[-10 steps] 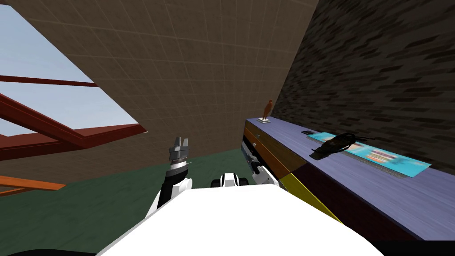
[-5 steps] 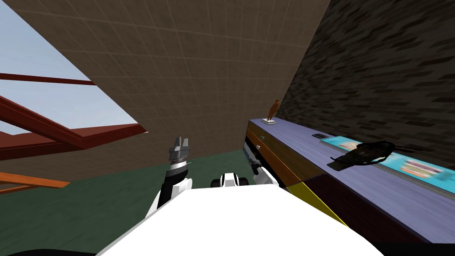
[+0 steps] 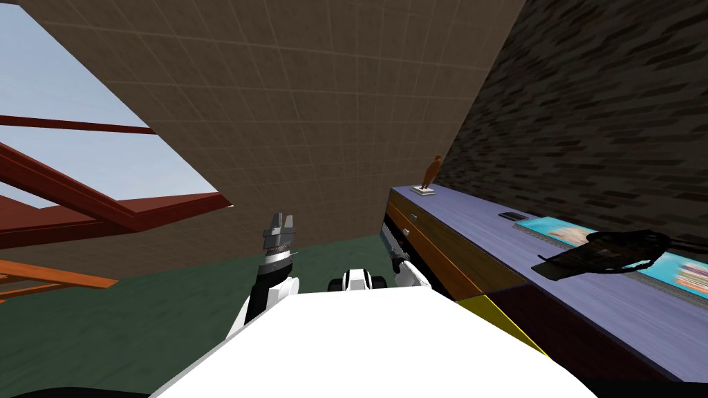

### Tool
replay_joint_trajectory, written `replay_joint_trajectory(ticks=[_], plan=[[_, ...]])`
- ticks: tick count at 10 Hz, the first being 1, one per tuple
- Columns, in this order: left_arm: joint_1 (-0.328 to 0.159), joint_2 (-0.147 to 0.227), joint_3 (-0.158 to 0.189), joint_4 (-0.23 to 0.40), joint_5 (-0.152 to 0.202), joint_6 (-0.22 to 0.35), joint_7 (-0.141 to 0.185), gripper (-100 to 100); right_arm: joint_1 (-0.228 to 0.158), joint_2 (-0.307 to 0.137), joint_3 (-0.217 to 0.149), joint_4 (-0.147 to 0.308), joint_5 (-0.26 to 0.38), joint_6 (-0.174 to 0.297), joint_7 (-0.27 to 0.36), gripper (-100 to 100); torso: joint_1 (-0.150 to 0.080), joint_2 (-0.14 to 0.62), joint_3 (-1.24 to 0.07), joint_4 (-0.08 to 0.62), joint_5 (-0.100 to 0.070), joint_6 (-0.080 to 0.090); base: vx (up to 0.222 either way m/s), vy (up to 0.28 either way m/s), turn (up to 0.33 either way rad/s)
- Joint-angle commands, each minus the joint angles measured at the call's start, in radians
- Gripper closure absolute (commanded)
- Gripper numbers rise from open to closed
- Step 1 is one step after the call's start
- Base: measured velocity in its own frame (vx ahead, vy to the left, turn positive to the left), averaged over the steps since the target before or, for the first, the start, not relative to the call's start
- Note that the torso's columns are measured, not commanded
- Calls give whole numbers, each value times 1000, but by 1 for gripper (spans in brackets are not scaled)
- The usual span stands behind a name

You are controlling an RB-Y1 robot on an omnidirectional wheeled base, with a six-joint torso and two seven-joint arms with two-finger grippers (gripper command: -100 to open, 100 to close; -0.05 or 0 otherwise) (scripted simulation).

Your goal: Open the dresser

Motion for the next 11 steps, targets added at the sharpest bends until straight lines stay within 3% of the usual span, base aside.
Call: replay_joint_trajectory(ticks=[1, 2, 3, 6, 9, 10, 11], plan=[[0, 0, 0, 0, 0, 0, 0, 0, -20, -9, 11, 64, 32, 66, 20, -100, 1, -1, -1, 0, 0, 0, 82, 50, 38], [0, 0, 0, 0, 0, 0, 0, 0, -20, -9, 11, 64, 32, 70, 20, -100, 1, 1, 0, 0, 0, 0, 42, 28, -4], [0, 0, 0, 0, 0, 0, 0, 0, -38, -14, 18, 108, 70, 113, 29, -100, -1, 4, 2, 1, 0, 0, 75, 26, 61], [0, 0, 0, 0, 0, 0, 0, 0, -56, -20, 24, 175, 107, 170, 38, -100, 1, 1, 0, 0, 0, 0, 72, 40, 39], [0, 0, 0, 0, 0, 0, 0, 0, -89, -31, 37, 280, 176, 254, 54, -100, -1, 1, 1, 0, 0, 0, 86, 27, 51], [0, 0, 0, 0, 0, 0, 0, 0, -89, -31, 37, 286, 176, 263, 54, -100, 0, 1, 1, 0, 0, 0, 70, 33, 24], [0, 0, 0, 0, 0, 0, 0, 0, -104, -37, 43, 316, 209, 302, 62, -100, 0, 2, 1, 1, 0, 0, 85, 40, 51]])
